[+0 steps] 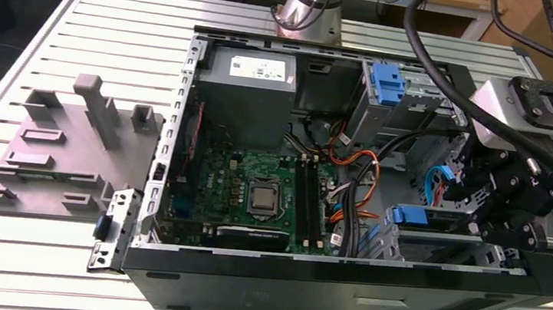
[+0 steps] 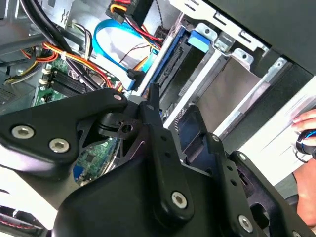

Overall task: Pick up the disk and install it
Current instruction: 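Insert the disk into the insertion slot, then insert the first disk wire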

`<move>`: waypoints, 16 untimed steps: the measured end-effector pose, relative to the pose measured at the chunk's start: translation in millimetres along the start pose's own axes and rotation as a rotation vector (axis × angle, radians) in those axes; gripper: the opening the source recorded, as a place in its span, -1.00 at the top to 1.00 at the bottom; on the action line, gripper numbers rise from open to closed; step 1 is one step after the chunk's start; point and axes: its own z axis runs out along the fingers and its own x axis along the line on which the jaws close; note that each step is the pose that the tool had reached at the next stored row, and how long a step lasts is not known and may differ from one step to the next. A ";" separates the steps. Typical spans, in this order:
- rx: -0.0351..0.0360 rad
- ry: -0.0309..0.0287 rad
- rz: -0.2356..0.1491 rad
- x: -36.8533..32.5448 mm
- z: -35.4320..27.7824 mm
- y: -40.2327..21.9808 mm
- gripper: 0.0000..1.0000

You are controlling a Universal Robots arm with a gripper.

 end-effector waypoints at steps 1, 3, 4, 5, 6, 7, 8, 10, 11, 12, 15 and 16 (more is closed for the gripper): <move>0.0001 0.0000 0.000 -0.8 0.2 0.0 0.15; 0.0003 0.0000 0.000 -1.0 0.2 0.1 0.15; 0.0003 0.0000 0.000 -1.3 0.2 0.1 0.15; 0.0003 0.0000 0.000 -1.6 0.3 0.1 0.15; 0.0003 0.0000 0.000 -1.7 0.3 0.1 0.15; 0.0003 0.0000 0.000 -1.7 0.3 0.1 0.15; 0.0003 0.0000 0.000 -2.0 0.3 0.1 0.15; 0.0003 0.0000 0.000 -2.7 0.4 0.1 0.15; 0.0003 0.0000 0.000 -3.1 0.4 0.1 0.15; 0.0003 0.0000 0.000 -3.1 0.4 0.1 0.15; 0.0003 0.0000 0.000 -3.8 -0.2 0.1 0.15; 0.0003 0.0000 0.000 -3.7 -0.2 0.1 0.15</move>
